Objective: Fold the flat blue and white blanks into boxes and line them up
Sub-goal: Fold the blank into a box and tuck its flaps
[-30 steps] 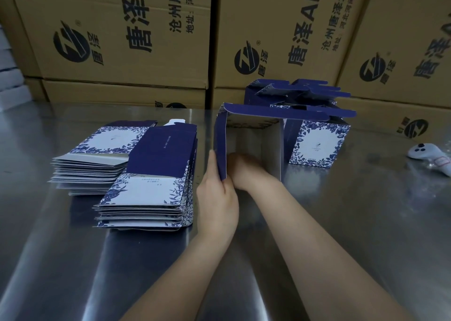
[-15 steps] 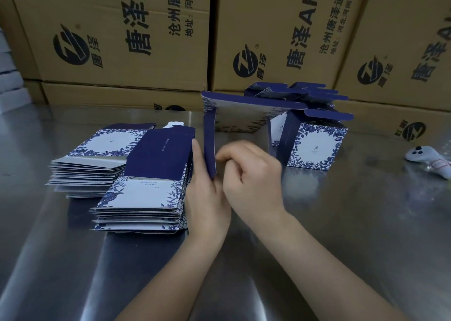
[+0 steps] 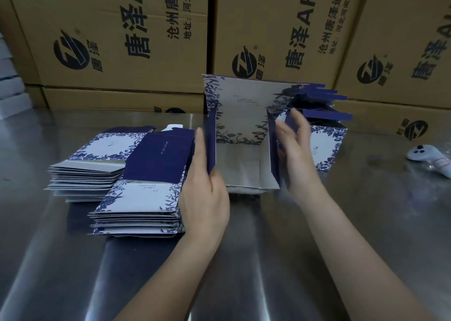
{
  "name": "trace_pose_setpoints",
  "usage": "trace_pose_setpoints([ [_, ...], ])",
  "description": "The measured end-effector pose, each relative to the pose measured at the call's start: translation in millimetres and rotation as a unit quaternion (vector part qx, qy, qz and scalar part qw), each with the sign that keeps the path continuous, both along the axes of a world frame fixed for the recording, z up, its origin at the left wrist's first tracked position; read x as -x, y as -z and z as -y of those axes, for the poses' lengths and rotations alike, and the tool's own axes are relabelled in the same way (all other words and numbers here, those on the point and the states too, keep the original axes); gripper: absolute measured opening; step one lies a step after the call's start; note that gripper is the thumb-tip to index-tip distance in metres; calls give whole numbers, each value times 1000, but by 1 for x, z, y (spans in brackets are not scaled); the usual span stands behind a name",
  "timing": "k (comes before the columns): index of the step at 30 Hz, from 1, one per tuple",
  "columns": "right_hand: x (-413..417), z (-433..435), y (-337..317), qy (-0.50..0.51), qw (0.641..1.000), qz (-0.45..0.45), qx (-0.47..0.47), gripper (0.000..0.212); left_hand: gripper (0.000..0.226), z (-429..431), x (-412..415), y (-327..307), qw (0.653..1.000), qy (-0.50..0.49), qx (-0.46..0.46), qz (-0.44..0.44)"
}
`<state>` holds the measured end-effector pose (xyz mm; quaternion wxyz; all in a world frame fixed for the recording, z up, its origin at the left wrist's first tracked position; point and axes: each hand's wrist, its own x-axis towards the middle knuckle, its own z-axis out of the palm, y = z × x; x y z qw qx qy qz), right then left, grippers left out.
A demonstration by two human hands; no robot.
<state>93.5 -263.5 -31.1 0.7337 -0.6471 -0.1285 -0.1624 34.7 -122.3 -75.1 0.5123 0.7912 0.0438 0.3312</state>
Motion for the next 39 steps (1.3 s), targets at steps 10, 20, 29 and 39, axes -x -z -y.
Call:
trace_pose_setpoints([
  [10, -11, 4, 9, -111, 987, -89, -77, 41, 56, -3, 4, -7, 984, 143, 8, 108],
  [20, -5, 11, 9, -94, 978, -165, -84, 38, 26, -11, 3, -17, 939, 249, 214, 105],
  [29, -7, 12, 9, -97, 979, -161, -73, 37, 29, -11, 0, -21, 932, 244, 264, 58],
  [39, -9, 15, 6, -67, 983, -149, -86, 26, 32, -9, -2, -22, 944, 211, 247, 55],
])
